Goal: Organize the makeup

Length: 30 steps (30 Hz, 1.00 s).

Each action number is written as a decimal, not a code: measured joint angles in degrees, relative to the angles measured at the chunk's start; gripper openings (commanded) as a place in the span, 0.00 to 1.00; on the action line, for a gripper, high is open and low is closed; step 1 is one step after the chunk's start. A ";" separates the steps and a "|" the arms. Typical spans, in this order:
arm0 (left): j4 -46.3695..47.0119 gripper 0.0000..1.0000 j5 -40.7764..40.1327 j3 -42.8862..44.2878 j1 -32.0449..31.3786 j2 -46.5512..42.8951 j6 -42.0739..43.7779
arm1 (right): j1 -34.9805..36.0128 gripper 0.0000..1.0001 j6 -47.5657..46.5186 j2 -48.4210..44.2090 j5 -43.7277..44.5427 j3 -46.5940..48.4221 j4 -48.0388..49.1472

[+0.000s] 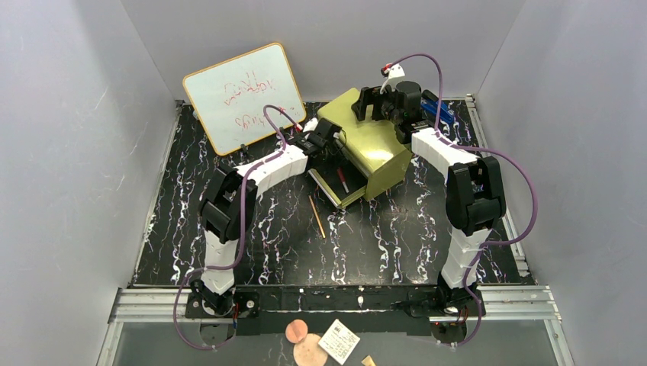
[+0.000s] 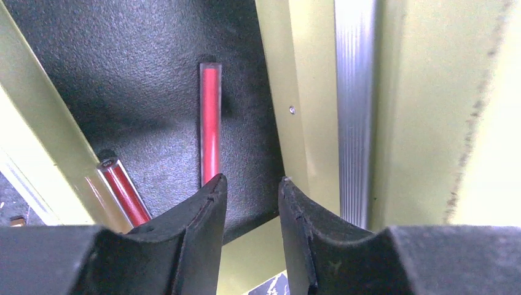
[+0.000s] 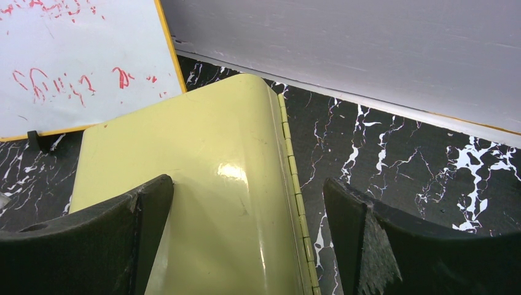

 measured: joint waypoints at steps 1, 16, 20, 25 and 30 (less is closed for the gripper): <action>-0.42 0.35 -0.09 0.46 0.00 0.00 0.44 | 0.00 0.99 0.00 0.00 0.00 0.00 0.00; -16.55 0.33 -5.99 0.74 -0.13 -9.88 15.65 | 0.00 0.99 0.00 -0.04 0.00 0.00 -0.02; -18.82 0.34 -7.98 -5.25 -0.57 -18.36 18.18 | 0.00 0.99 0.00 -0.04 0.00 0.00 -0.02; -19.58 0.33 -9.16 -16.92 -1.77 -28.04 17.09 | 0.02 0.99 0.00 -0.04 0.00 0.00 -0.02; -17.88 0.32 -8.66 -28.30 -4.04 -29.94 13.09 | 0.02 0.99 0.00 -0.04 0.02 0.00 -0.02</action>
